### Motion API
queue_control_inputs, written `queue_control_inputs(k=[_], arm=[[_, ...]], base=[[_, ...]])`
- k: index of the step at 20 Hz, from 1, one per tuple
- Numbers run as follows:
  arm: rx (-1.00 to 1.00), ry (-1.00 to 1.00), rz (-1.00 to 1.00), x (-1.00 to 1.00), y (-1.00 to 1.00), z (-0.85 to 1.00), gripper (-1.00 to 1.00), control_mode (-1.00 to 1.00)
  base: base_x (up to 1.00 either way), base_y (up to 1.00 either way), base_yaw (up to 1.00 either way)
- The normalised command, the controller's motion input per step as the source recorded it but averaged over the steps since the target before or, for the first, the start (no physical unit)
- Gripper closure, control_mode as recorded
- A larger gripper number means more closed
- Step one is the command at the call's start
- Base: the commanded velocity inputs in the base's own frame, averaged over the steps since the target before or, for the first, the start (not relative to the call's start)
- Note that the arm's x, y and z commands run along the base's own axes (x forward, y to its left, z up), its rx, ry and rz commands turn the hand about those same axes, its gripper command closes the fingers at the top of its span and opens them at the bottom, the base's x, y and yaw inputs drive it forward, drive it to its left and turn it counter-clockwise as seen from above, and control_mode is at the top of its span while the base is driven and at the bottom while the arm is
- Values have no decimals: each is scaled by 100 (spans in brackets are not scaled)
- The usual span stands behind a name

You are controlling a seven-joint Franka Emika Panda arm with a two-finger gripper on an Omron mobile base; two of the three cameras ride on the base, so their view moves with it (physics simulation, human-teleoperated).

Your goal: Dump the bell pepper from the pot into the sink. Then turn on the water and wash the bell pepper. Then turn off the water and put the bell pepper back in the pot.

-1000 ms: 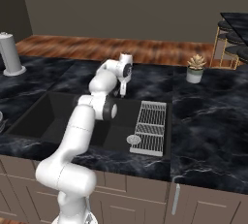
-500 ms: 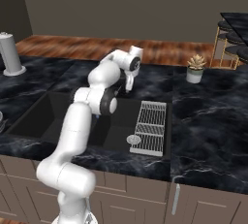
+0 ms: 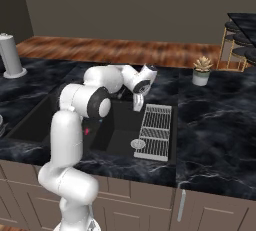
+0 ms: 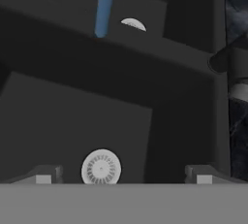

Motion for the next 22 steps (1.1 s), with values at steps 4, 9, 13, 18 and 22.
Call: queue_control_inputs(k=[4, 9, 13, 18, 22], arm=[[7, -20, 0, -48, 0, 11, -100, -100], [13, -7, 0, -4, -3, 69, -100, -100], [18, -1, 0, 0, -13, 61, -100, -100], [17, 0, 0, 0, -19, 18, -100, -100], [11, 1, 0, 0, -3, -7, -100, -100]], base=[[0, 0, 0], [0, 0, 0], [0, 0, 0], [0, 0, 0], [0, 0, 0]])
